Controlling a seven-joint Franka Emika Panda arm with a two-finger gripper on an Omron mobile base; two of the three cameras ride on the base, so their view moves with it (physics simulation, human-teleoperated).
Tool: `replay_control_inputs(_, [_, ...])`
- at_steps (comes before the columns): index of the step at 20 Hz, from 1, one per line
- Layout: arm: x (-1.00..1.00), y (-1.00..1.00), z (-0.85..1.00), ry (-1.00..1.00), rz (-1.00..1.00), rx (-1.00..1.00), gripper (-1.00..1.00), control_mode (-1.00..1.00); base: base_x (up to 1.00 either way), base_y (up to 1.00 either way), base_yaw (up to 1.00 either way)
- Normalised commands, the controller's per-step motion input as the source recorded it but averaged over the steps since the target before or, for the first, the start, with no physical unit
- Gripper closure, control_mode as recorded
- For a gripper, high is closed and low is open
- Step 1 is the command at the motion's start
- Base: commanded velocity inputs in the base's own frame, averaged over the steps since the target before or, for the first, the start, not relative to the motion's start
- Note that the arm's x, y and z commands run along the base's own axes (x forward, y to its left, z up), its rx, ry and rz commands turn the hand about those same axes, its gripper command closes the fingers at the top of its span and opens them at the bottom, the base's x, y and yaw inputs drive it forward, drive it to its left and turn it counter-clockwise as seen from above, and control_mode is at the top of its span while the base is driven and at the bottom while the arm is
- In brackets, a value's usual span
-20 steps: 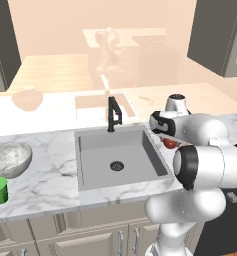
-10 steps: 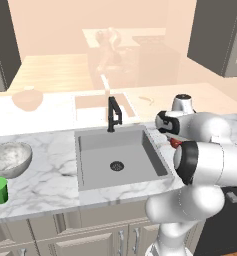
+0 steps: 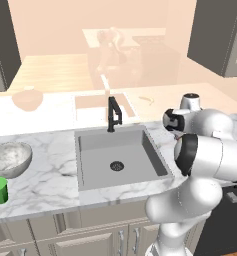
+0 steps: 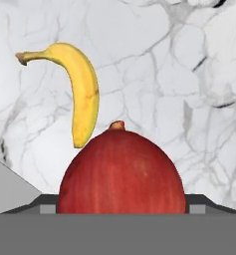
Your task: Remove the onion and banana from the sink. Then move the bowl and cup from the counter to the sink for washing.
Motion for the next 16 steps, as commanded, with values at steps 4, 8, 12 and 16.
replay_control_inputs(4, [0.0, -0.35, 0.0, 0.0, -0.07, 0.0, 1.0, -1.0, 0.0, 0.0, 0.0])
replay_control_inputs(8, [0.0, -0.32, 0.0, 0.0, -0.09, 0.0, 1.0, -1.0, 0.0, 0.0, 0.0])
replay_control_inputs(12, [0.0, -0.24, 0.0, 0.0, -0.12, 0.0, 1.0, -1.0, 0.0, 0.0, 0.0])
replay_control_inputs(16, [0.0, -0.24, -0.01, 0.0, -0.11, 0.0, 1.0, -1.0, 0.0, 0.0, 0.0])
